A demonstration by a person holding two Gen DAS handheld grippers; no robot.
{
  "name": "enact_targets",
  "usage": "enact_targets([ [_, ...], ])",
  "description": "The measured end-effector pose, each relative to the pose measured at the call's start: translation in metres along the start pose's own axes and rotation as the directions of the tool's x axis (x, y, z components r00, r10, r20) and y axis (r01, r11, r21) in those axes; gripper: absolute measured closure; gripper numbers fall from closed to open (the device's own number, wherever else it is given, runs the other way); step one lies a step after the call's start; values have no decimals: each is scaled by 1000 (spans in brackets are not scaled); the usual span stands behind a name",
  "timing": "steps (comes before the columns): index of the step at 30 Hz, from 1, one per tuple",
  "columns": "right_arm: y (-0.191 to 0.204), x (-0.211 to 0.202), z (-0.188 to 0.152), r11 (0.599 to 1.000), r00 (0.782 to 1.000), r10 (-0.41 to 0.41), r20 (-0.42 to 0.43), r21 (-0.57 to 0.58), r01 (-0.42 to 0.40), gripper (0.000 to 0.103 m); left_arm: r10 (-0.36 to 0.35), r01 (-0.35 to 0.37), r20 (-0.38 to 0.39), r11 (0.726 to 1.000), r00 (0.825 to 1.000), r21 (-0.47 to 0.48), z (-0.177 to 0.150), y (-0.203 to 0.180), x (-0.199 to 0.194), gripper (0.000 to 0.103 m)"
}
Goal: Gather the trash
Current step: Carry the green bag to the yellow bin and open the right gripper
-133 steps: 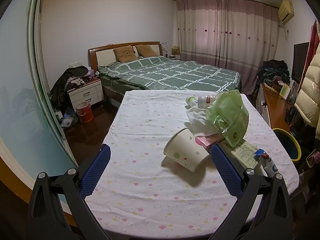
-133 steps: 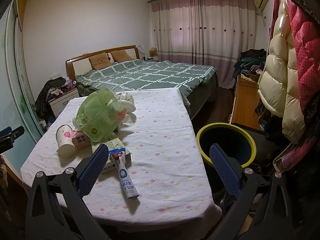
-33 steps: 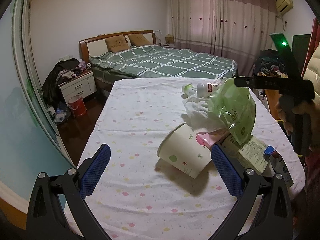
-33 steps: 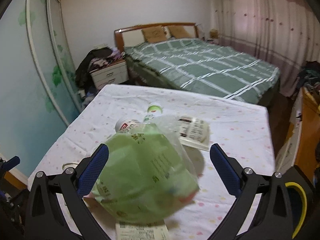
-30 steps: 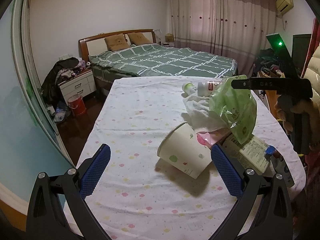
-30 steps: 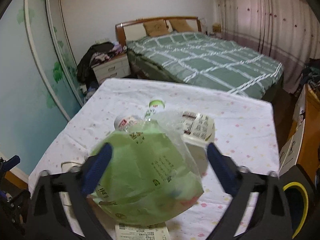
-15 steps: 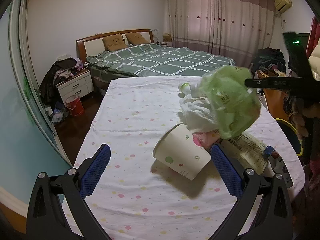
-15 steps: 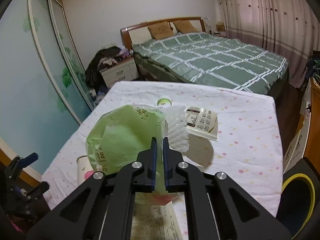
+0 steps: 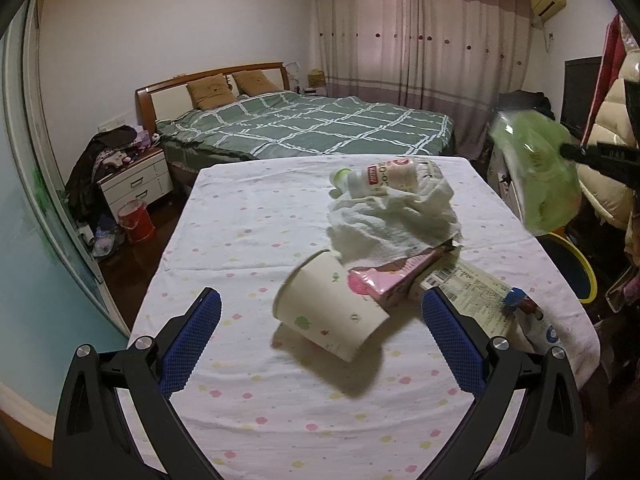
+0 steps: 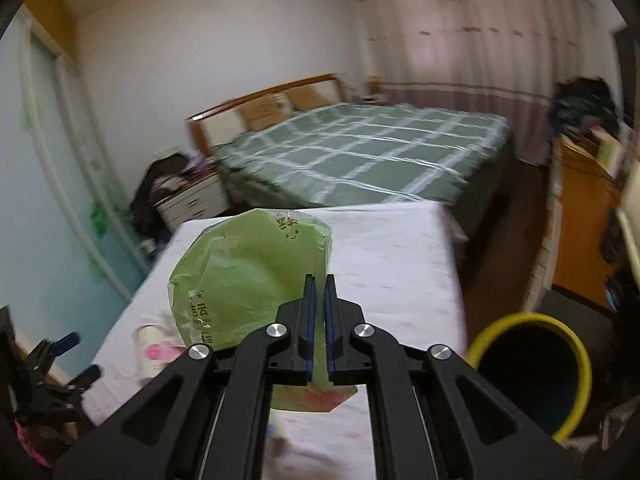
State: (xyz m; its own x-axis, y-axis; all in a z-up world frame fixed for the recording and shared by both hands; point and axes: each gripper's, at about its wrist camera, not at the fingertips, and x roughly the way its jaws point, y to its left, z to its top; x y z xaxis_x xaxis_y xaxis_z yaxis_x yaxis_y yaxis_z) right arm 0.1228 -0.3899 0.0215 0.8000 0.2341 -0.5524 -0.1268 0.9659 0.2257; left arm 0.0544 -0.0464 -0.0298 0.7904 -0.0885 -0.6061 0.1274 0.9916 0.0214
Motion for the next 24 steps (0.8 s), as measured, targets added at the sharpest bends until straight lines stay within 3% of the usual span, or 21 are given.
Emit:
enact_targets([
  [5,-81,-9,-17,975,982,-190,-16,119,190,99,-15,15,-11,1000,1000,17,0,-13,6,4],
  [10,-158,-5,-46,903,927,-367,-81,211,376,98,-27,27,-23,999,999,30,2,-26,13,4],
  [15,-216,9,-73,834,878,-453,-154,275,479,98,-39,40,-31,998,999,49,4,-39,17,4],
  [18,-236,19,-84,809,864,-466,-191,305,503,98,-42,44,-31,997,999,65,5,-47,19,4],
  [21,-252,32,-96,789,850,-474,-228,320,525,94,-45,47,-32,996,999,74,6,-51,19,4],
  [24,-257,42,-103,777,842,-472,-260,328,537,79,-45,47,-35,996,998,77,6,-53,20,4],
])
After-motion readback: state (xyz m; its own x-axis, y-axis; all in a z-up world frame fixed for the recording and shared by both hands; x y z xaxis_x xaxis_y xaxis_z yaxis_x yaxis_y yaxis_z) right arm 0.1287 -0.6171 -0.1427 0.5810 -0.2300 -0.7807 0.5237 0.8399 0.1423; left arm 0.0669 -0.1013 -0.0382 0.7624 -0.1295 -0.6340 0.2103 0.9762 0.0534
